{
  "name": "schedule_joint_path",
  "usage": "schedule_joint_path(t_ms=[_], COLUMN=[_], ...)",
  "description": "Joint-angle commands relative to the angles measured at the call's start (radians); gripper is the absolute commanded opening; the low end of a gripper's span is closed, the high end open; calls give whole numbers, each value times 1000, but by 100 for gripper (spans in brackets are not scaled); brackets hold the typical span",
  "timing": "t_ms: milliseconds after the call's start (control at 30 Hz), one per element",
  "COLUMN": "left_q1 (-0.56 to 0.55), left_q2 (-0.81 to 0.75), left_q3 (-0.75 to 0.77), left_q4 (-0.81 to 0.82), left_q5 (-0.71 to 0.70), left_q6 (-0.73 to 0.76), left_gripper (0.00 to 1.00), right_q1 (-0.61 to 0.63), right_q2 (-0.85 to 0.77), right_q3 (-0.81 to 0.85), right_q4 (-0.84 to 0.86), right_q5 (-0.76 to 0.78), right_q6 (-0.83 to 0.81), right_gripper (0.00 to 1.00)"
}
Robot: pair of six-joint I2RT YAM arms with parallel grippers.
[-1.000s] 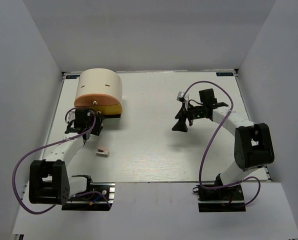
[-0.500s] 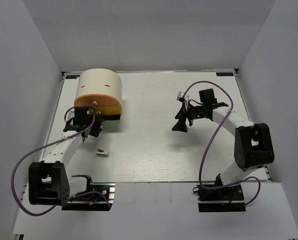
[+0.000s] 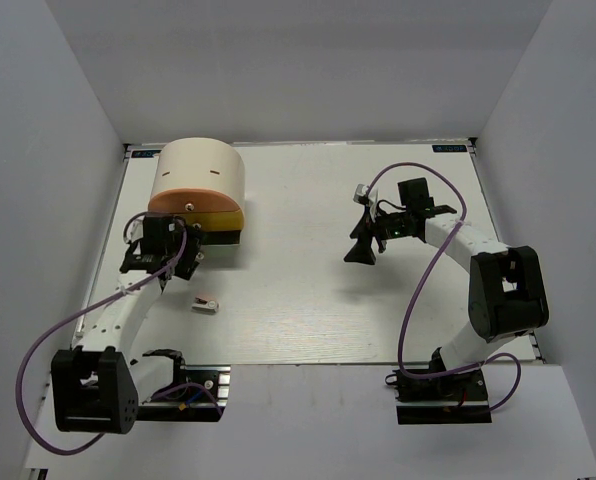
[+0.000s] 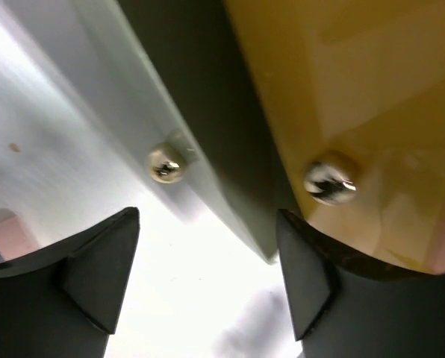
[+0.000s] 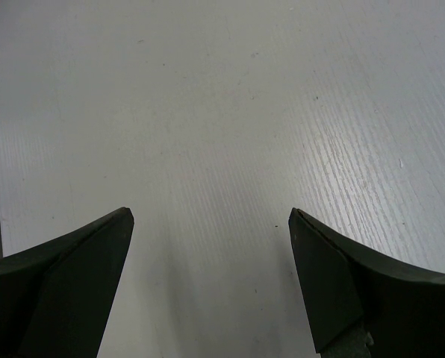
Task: Sort the stationery into containers
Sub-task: Open the drawer, then grab a piece of stationery with the right arm
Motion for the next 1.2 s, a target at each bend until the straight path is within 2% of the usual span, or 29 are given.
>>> schedule_joint_path(t_ms=[0,33,133,300,367,467,567,633,700,733,767,800,833,900,933,1033,1067,1133,1167], left_q1=[3,3,3,3,3,3,3,3,3,3,3,3,3,-6,-6,-15,-15,-15,-15], left_q2=[-65,-65,-91,-185,-257,-378,-517,-591,-695,-728,-758,-818,-847,-896,-930,-940,-940,-940,-940], left_q3=[-2,-2,-2,19,1,-45,-70,-70,-70,-70,-59,-45,-45,-21,-7,19,28,39,50], left_q4=[38,55,77,65,65,5,-93,-138,-220,-251,-308,-334,-354,-403,-415,-466,-481,-497,-497], left_q5=[-13,-13,-2,82,151,151,104,61,-31,-68,-102,-169,-201,-273,-289,-312,-312,-312,-312], left_q6=[44,57,90,288,357,377,368,357,331,302,288,275,249,238,229,215,215,215,215], left_gripper=[87,91,92,93,96,100,100,100,97,95,89,85,81,75,75,74,74,78,80], right_q1=[3,5,5,44,98,181,279,342,435,460,521,540,558,624,638,719,738,758,762], right_q2=[-19,-15,-12,-54,-71,-57,6,41,57,75,95,119,135,190,199,227,253,273,299], right_q3=[1,3,24,32,26,61,130,174,193,195,195,199,208,236,245,235,234,247,277], right_q4=[-13,-19,-54,-133,-149,-206,-249,-226,-176,-71,-32,45,94,125,155,229,299,350,364], right_q5=[-14,-14,-20,-19,-1,16,4,-2,19,45,61,71,119,131,165,250,271,317,322], right_q6=[-25,-30,-50,-227,-297,-398,-435,-429,-347,-320,-291,-204,-178,-119,-105,-39,19,48,94], right_gripper=[90,90,90,90,90,90,90,84,76,61,53,40,15,15,25,45,55,65,74])
